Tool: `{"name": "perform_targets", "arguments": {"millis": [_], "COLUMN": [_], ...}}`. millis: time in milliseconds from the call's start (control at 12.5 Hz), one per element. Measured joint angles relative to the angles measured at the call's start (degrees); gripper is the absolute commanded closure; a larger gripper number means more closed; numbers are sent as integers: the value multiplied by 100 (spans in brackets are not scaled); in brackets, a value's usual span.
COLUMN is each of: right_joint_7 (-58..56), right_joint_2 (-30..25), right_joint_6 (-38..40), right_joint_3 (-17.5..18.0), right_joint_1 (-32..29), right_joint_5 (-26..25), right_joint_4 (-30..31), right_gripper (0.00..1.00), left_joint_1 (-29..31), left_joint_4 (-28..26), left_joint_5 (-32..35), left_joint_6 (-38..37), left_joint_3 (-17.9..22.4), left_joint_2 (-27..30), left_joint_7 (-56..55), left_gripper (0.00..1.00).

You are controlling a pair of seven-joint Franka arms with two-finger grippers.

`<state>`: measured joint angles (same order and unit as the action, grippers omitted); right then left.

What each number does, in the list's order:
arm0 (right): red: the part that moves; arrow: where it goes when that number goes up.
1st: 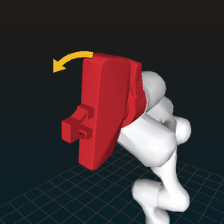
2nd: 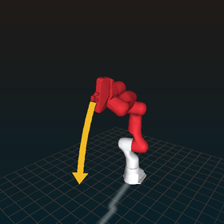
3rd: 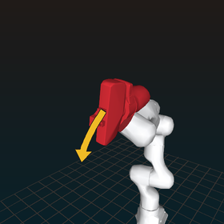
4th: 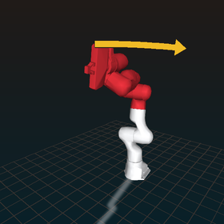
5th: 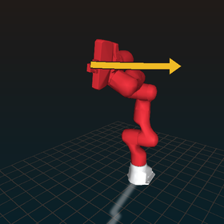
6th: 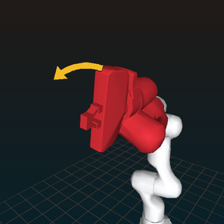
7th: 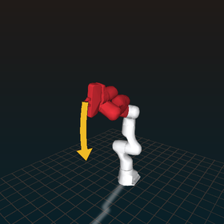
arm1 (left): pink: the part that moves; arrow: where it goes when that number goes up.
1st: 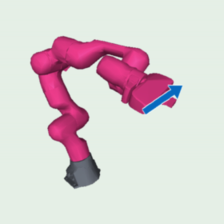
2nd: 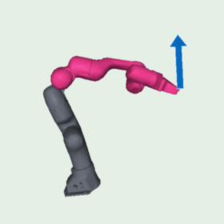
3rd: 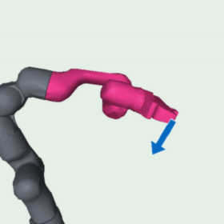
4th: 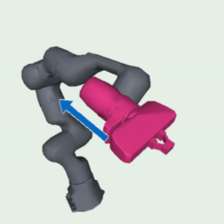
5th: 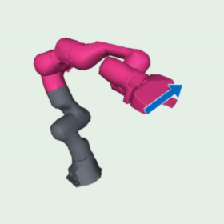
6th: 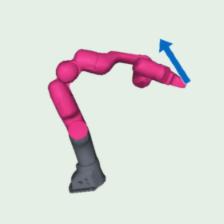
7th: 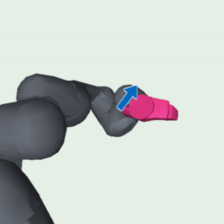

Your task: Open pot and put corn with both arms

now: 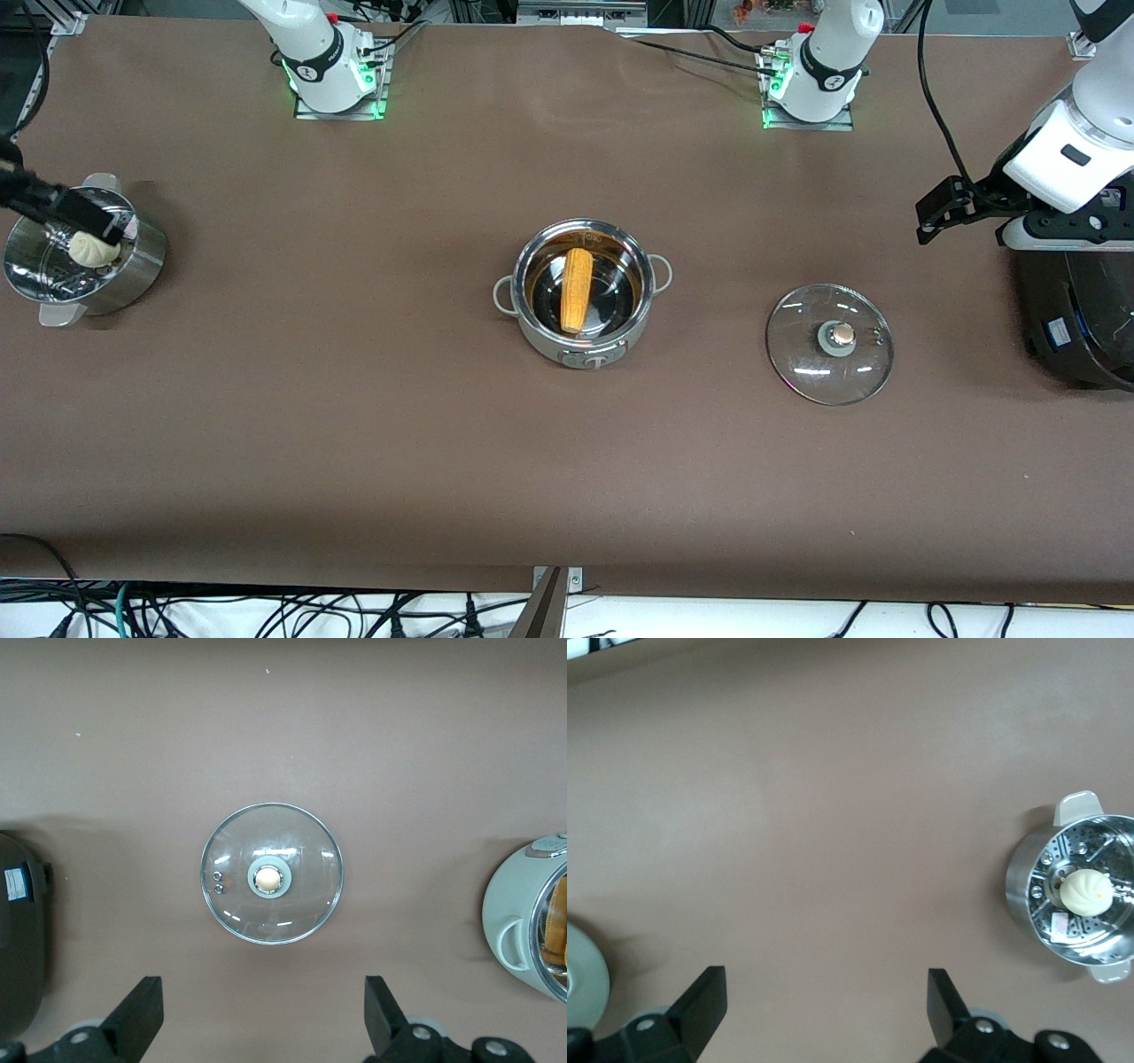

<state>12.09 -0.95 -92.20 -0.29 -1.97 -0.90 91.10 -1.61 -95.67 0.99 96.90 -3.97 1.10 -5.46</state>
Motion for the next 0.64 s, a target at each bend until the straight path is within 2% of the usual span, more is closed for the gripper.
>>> {"name": "perform_targets", "arguments": {"millis": [240,640], "right_joint_7": [-932,-1072], "right_joint_2": [-107,189], "right_joint_6": [35,164], "right_joint_3": [-2,55], "right_joint_1": [-169,-104], "right_joint_5": [0,-5], "right_joint_4": [163,8], "right_gripper": [0,0], "left_joint_1": [-1,-1], "left_joint_4": [0,0], "left_joint_5": [0,0], "left_joint_6": [-12,-17], "left_joint_3": [0,0], "left_joint_2": [0,0], "left_joint_7": [0,0], "left_gripper": [0,0]}}
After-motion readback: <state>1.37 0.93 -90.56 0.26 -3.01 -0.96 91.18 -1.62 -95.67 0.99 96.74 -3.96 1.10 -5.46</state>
